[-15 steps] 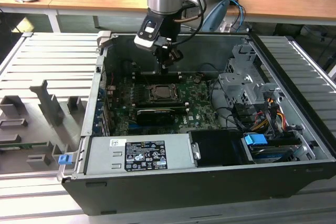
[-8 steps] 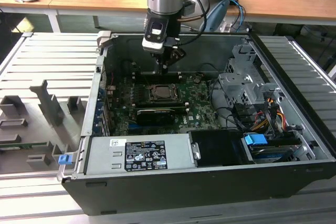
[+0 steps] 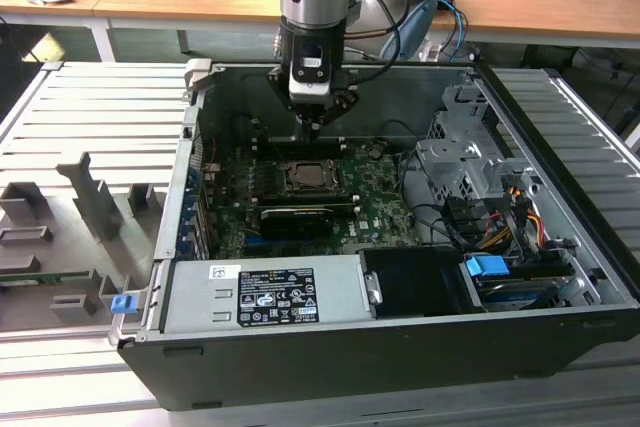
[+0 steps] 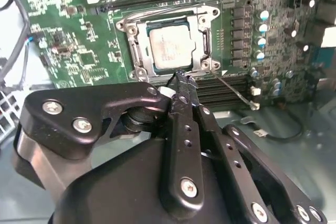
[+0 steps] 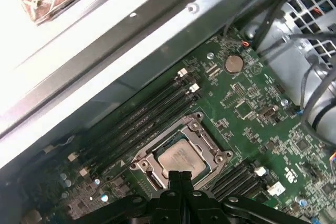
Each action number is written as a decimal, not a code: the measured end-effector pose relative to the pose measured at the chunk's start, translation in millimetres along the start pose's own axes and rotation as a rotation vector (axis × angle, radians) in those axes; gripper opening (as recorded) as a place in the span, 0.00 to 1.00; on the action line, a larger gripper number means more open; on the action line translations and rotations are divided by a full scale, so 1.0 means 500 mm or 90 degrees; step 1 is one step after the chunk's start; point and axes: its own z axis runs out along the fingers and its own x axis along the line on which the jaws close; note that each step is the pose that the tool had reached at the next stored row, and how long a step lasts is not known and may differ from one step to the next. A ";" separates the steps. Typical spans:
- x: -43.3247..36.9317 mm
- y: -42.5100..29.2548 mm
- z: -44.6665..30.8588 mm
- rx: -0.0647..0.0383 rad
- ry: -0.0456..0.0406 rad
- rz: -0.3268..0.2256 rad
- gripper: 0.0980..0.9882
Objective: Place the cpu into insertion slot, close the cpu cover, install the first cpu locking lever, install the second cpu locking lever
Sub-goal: 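Install the first cpu locking lever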
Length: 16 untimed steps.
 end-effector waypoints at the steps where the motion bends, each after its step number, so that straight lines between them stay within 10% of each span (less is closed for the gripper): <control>1: 0.000 0.000 0.000 0.000 0.0004 -0.012 0.01; 16: 0.000 0.000 0.003 -0.003 0.0076 -0.233 0.01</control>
